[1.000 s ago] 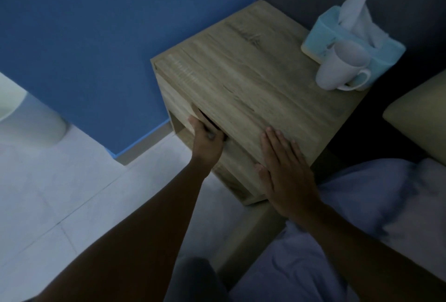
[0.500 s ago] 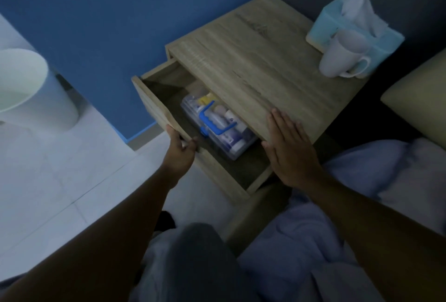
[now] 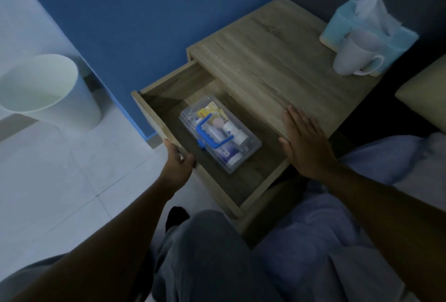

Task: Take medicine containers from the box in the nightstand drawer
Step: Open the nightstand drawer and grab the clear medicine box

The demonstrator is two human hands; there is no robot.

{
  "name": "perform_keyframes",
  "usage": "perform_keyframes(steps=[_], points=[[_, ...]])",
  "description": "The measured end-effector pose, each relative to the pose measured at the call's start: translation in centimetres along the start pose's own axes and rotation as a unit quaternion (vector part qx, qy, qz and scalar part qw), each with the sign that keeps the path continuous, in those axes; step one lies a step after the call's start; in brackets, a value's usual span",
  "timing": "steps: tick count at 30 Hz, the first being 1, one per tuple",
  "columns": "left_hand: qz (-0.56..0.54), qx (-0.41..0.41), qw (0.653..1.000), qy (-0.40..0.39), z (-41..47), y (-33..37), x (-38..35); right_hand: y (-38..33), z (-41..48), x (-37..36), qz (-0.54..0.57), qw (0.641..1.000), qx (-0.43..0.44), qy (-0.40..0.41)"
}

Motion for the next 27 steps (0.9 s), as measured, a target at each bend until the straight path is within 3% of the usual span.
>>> perform_keyframes(steps=[9, 14, 17, 23, 25, 27], points=[[0.022, 0.000, 0.999, 0.039, -1.7, 0.8, 0.7, -0.2, -0.1, 0.5, 0.017, 1.000, -0.002, -0.017], [0.063, -0.146, 0.974, 0.163, -4.3, 4.1, 1.2, -0.6, -0.2, 0.6, 0.030, 0.999, -0.015, -0.031], [0.120, -0.178, 0.953, 0.214, -5.0, 5.5, 1.3, -1.8, 0.0, 0.9, 0.048, 0.998, -0.038, -0.029], [0.152, -0.188, 0.960, 0.140, -3.8, 7.1, 0.5, -8.7, 0.9, 1.7, 0.140, 0.986, 0.078, 0.050], [0.175, -0.175, 0.962, 0.119, -2.5, 7.9, 0.4, -10.2, 1.6, 0.7, 0.174, 0.982, 0.053, 0.056], [0.181, -0.157, 0.964, 0.116, -1.3, 9.0, 0.7, -10.8, 2.5, -0.6, 0.226, 0.972, -0.044, 0.043]])
Point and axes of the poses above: each hand's wrist, its own z-axis towards the middle knuckle, its own x-axis out of the back of the hand, y = z × x, the point moved 5 cm from there along z, towards the middle knuckle, and after that the axes turned 11 degrees about x, right-handed, at the moved point
